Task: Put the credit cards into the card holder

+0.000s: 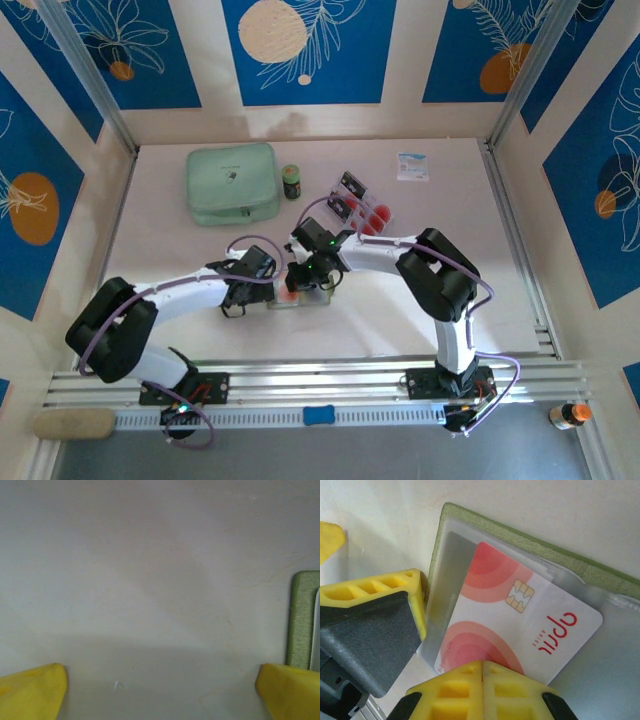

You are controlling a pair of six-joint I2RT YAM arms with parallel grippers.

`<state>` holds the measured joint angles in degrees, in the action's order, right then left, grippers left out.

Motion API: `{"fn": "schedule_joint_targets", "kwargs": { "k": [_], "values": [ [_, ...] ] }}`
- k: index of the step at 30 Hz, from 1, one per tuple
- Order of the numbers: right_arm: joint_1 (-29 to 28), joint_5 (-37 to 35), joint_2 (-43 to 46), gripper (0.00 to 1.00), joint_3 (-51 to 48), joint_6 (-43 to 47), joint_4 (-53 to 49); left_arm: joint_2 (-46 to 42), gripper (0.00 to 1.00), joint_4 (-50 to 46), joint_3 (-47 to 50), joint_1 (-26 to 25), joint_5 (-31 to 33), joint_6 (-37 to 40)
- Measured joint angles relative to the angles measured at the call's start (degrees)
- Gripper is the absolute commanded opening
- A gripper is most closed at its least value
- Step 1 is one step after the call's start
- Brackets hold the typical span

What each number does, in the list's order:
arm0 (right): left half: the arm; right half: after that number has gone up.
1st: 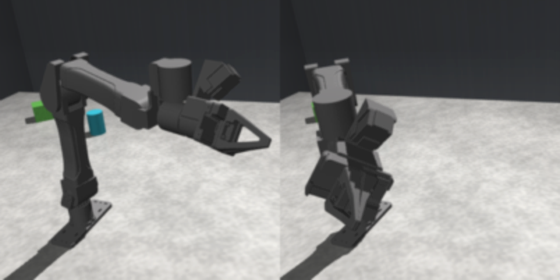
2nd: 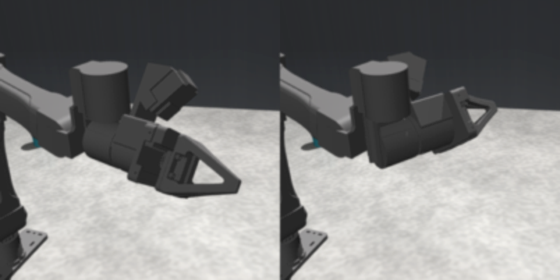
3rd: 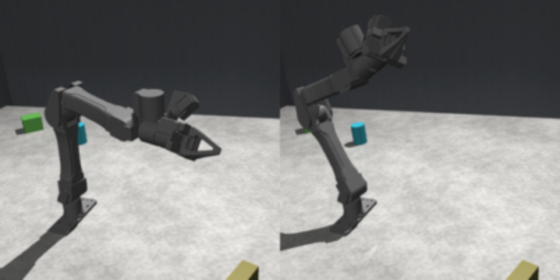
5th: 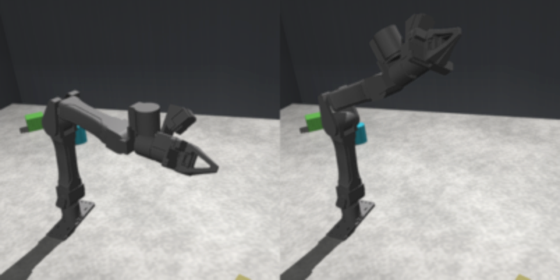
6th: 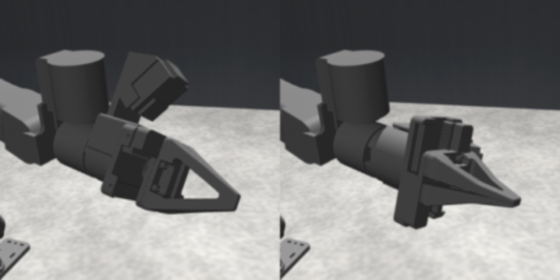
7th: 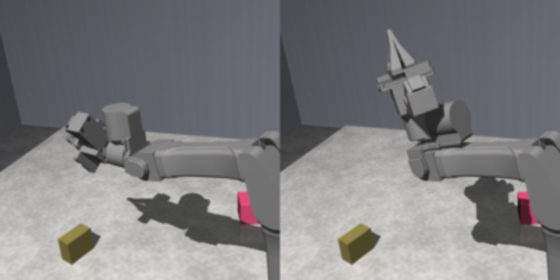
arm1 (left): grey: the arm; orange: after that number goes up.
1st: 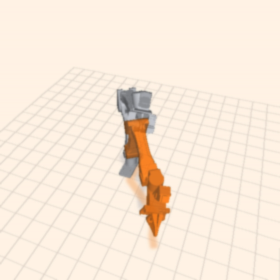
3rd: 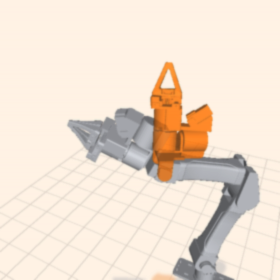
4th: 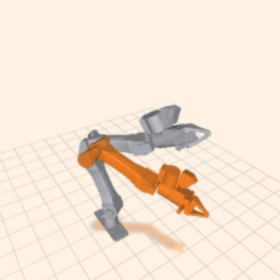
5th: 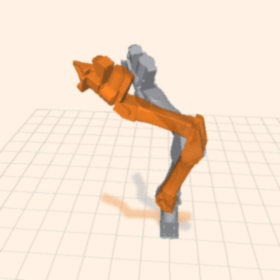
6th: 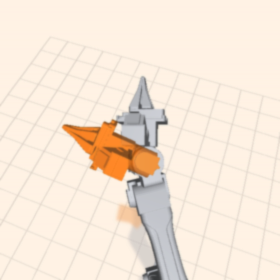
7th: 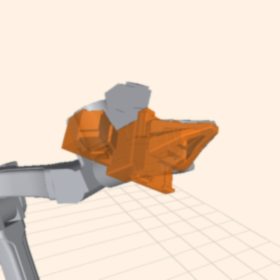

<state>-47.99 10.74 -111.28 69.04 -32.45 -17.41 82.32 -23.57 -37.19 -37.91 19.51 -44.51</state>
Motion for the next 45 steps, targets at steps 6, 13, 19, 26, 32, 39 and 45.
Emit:
{"fn": "schedule_joint_targets", "kwargs": {
  "k": [6,13,19,26,32,39,45],
  "values": [
    [0.42,-0.07,0.68,0.00,0.33,-0.11,-0.39,-0.07,1.00,-0.09,-0.04,0.00,0.02,0.02],
    [2.32,-2.32,4.15,0.00,0.24,0.81,-2.19,-0.13,1.00,-0.28,-0.04,0.02,0.02,0.00],
    [3.02,-4.15,4.15,0.00,0.17,2.05,-3.93,-0.13,1.00,-0.26,-0.04,0.02,0.04,0.00],
    [2.97,-4.50,2.73,0.00,0.24,2.27,-4.55,-0.13,1.00,-0.26,-0.04,0.02,0.04,0.02],
    [2.58,-4.57,0.55,0.00,0.76,2.25,-4.76,-0.13,1.00,-0.26,-0.04,0.02,0.02,0.02],
    [0.81,-4.52,0.31,0.00,3.39,2.25,-4.96,-0.13,1.00,-0.26,-0.04,0.02,0.02,0.02],
    [-0.42,-4.31,-1.86,0.00,4.87,2.23,-5.11,-0.13,1.00,-0.24,-0.04,0.02,0.02,0.02]
  ]
}}
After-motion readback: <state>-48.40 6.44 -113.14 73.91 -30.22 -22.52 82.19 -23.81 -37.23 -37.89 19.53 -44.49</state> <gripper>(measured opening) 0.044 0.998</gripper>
